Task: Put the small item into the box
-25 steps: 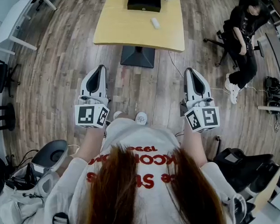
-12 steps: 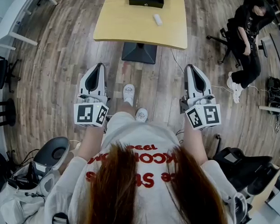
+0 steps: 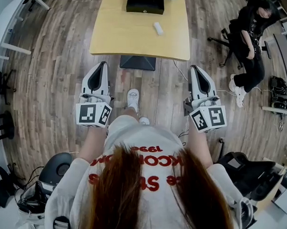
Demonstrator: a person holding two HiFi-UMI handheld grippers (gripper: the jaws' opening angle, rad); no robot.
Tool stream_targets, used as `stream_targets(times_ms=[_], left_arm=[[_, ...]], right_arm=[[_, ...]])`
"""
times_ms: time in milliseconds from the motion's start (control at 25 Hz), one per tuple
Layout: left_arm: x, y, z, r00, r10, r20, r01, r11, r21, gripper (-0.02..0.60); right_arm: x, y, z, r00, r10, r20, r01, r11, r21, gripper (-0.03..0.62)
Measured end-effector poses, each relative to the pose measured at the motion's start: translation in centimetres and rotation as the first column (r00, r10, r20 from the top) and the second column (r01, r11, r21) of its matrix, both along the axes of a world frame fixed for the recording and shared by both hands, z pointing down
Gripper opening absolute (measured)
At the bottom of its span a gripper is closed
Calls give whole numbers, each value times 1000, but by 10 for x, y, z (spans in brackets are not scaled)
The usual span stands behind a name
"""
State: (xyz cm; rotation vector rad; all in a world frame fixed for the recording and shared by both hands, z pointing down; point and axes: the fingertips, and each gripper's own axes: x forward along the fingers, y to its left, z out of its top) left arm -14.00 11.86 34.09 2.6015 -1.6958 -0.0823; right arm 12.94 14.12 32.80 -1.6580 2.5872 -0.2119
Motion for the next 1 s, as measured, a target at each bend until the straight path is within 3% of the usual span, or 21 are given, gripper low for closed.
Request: stream_targets(times_ms=[560, 1000], left_arm=[[-15, -140, -19, 996, 92, -14, -91, 995, 36, 8], [-20, -176, 2, 997, 73, -26, -73, 997, -23, 8]], right_arm=[[-22, -116, -22, 998, 69, -1, -69, 997, 21, 6], [-15, -158, 0, 997, 78, 6, -77, 996, -42, 6]])
